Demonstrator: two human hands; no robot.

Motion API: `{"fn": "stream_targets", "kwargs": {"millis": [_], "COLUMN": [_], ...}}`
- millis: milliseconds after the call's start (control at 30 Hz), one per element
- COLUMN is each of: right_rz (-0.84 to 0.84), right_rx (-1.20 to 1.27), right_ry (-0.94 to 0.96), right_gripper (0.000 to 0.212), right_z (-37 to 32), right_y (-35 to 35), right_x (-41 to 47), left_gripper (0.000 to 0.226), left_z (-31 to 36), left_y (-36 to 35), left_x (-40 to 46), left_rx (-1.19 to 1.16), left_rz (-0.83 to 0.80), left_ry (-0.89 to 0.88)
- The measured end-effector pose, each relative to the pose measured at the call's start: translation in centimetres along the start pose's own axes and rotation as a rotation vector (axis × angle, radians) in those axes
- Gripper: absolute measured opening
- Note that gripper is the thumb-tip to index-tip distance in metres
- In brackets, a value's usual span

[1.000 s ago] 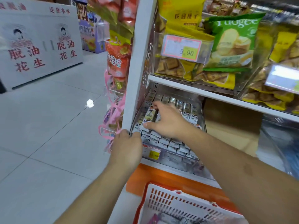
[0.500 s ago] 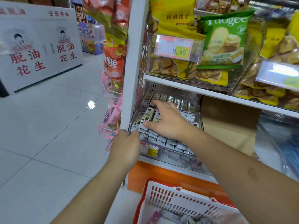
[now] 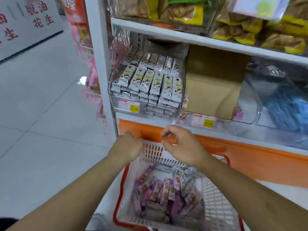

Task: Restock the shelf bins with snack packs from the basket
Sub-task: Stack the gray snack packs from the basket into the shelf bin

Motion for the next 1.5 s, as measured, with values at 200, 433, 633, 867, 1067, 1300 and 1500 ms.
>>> {"fn": "stream_targets", "kwargs": {"millis": [200,433,633,867,1067,1300,1500], "right_rz": [-0.198,-0.483,-0.598,-0.451,-0.392,-0.278,-0.151], "right_rx": [0.151,0.121,0.041,-0.043,0.083,0.217,0.044], "right_ry": [-0.268,-0.363,-0.372,-0.391,-0.386,-0.245,0.058], "right_gripper": [0.008,0.026,0.031,0.02,0.017,0.089,0.105], "right_z": [11.0,16.0,17.0,17.7,14.4,6.7,-2.2], "right_y": [-10.9,-20.0,-26.0,-26.7,-21.1,-9.7,2.6], "right_x": [-3.5,-5.5,-5.2,-5.1,-4.5,-2.0,-1.3], "left_gripper": [0.069,0.071,0.073,0.072,0.078,0.069,0.018], "left_z": [-6.8,-8.6,-9.0,-9.2,-9.1,-5.1,5.1], "left_y": [-8.8,-11.1,-11.7,-11.8,-11.8,-7.2,-1.4], "left_x": [0.9,1.2,1.4,1.7,1.9,1.0,-3.6], "left_rx": [0.198,0.353,0.424,0.415,0.382,0.176,-0.394], "left_rz": [-0.038,0.201,0.26,0.253,0.151,0.119,-0.351], "left_ry": [0.064,-0.1,-0.082,-0.068,-0.011,0.127,-0.143]}}
Point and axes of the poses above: each hand's wrist, its own x-axis towards the middle knuckle, its own y-axis out of the back of the hand, z = x × y, the point moved 5 cm from there along x, towards the middle knuckle, and after that the axes turned 7 degrees about -z, right-handed, at the moved point
